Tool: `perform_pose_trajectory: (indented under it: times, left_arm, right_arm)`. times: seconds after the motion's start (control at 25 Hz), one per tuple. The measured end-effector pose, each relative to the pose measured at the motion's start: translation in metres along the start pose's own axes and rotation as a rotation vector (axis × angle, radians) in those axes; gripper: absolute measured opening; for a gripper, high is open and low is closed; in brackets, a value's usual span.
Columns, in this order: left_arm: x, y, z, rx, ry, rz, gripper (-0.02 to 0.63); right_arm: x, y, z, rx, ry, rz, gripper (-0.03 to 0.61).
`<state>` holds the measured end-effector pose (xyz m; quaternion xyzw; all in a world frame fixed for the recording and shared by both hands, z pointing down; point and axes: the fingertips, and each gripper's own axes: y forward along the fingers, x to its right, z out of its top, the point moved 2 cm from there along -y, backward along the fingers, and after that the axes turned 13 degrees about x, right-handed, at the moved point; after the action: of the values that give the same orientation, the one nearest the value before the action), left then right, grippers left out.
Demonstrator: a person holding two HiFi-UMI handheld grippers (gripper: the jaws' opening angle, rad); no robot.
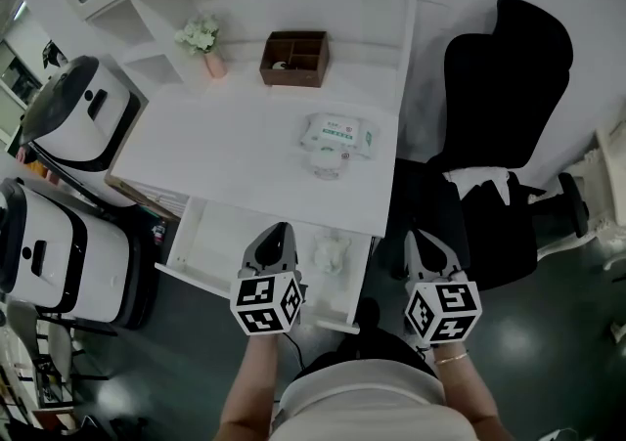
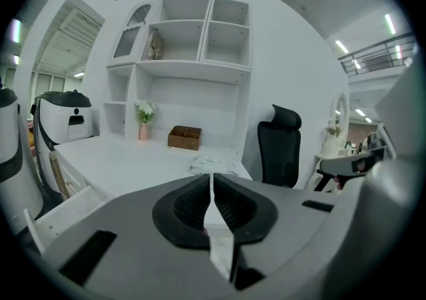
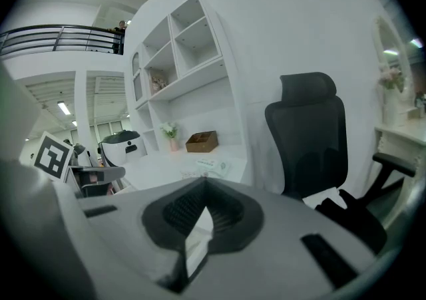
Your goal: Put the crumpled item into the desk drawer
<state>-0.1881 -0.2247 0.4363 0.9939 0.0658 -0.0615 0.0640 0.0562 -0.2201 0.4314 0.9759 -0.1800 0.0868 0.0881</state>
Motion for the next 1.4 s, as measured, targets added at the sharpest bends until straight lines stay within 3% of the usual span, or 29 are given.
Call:
perform_pose_trajectory:
  times: [0.4,1.4]
  left_arm:
    - [-0.003,-0.016,0.012,0.048,-0.008,0.008,-0.006]
    - [0.009,-0.034,0.015,0.057,-0.009,0.005,-0.006]
  right_arm:
    - [-0.007,-0.004,0.003,0.008,-0.005,0.021,0.002]
    - [-0.01,-0.014,0.005,0.013,-0.021,0.06,0.002]
